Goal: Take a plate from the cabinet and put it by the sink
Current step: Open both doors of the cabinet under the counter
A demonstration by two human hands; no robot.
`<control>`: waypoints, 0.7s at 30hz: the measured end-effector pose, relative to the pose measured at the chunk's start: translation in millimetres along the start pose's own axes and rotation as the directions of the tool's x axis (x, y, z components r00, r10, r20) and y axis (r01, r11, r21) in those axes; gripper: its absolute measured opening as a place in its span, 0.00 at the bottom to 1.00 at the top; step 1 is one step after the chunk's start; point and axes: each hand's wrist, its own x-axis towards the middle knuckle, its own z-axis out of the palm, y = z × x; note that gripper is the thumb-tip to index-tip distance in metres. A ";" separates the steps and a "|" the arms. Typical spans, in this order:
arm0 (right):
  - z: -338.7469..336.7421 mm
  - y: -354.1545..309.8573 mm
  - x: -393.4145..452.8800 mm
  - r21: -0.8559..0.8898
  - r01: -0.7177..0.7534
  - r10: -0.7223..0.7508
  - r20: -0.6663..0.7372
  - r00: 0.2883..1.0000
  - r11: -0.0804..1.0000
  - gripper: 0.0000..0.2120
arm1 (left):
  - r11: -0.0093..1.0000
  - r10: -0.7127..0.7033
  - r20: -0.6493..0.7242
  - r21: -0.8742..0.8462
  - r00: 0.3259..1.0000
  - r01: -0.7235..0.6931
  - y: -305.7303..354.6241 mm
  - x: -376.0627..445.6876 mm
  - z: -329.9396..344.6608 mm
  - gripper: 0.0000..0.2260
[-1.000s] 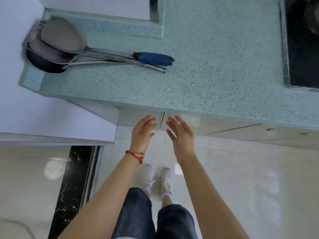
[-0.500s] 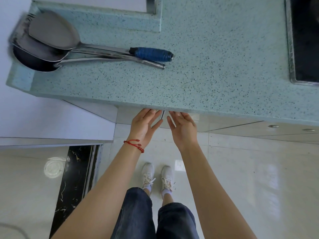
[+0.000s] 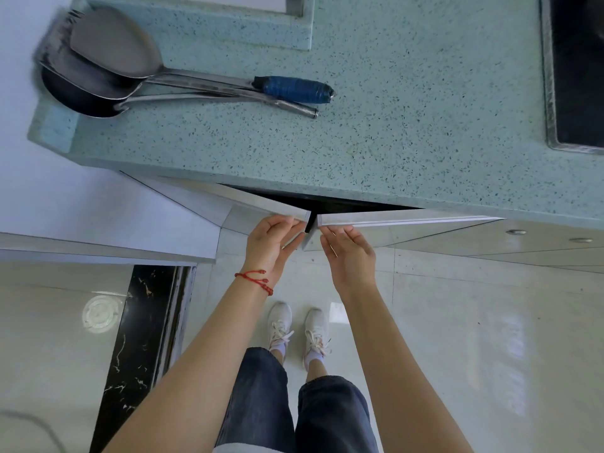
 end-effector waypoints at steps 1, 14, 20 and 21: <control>-2.4 1.7 -3.6 -0.018 0.007 -0.007 -0.016 1.000 1.000 0.11 | 1.000 0.005 -0.013 0.009 1.000 -0.005 -2.5 -4.1 -3.7 0.06; -40.6 16.0 -45.7 -0.379 0.035 -0.116 -0.193 0.974 0.925 0.06 | 0.977 0.069 -0.110 0.210 0.992 -0.044 -17.9 -41.7 -47.3 0.06; -63.4 18.6 -64.0 -0.442 0.042 -0.143 -0.197 0.970 0.896 0.05 | 0.979 0.053 -0.143 0.200 0.988 -0.023 -21.6 -55.9 -65.0 0.07; -67.3 18.5 -67.5 -0.450 0.047 -0.148 -0.193 0.970 0.892 0.05 | 0.980 0.051 -0.144 0.199 0.988 -0.021 -21.9 -58.2 -68.3 0.07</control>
